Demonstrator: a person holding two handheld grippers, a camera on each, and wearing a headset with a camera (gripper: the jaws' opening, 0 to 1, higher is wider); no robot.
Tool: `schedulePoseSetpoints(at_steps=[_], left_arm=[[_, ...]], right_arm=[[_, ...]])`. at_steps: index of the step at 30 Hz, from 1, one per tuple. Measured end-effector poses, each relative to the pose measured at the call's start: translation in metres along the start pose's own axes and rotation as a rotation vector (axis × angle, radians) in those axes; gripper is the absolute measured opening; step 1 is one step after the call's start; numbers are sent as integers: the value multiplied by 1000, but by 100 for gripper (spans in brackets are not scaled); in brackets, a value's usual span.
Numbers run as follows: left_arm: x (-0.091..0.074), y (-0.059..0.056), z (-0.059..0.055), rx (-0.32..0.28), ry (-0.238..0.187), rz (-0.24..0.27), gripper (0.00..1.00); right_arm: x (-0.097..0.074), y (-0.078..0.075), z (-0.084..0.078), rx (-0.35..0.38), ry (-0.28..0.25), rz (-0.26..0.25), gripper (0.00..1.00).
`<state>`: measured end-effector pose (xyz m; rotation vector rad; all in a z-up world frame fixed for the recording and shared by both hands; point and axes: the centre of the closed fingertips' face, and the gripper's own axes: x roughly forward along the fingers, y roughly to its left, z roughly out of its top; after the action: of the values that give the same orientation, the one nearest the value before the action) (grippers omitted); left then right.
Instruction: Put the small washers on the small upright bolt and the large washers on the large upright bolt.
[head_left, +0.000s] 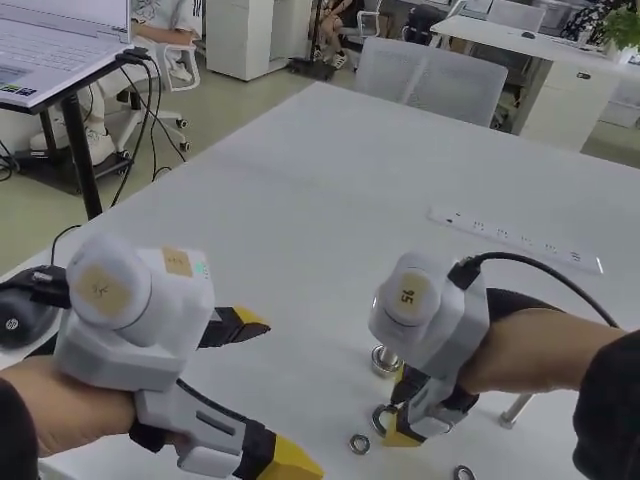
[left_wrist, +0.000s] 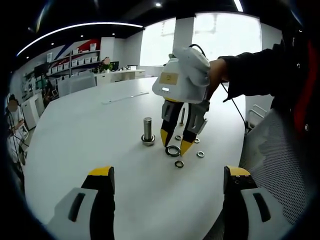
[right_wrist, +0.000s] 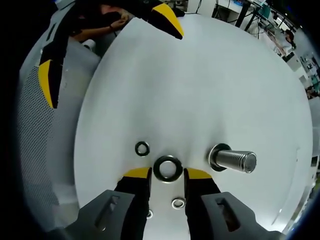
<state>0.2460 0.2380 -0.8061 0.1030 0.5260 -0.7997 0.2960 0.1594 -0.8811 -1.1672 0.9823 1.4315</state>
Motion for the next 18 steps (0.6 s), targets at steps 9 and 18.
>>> schedulePoseSetpoints(at_steps=[9,18], left_arm=[[1,0,1,2,2,-5,90],[2,0,2,5,4,-8,90]], right_arm=[[0,-2,0,7,-10,-4,25],[-1,-1,-1,19,-6,-4,24]])
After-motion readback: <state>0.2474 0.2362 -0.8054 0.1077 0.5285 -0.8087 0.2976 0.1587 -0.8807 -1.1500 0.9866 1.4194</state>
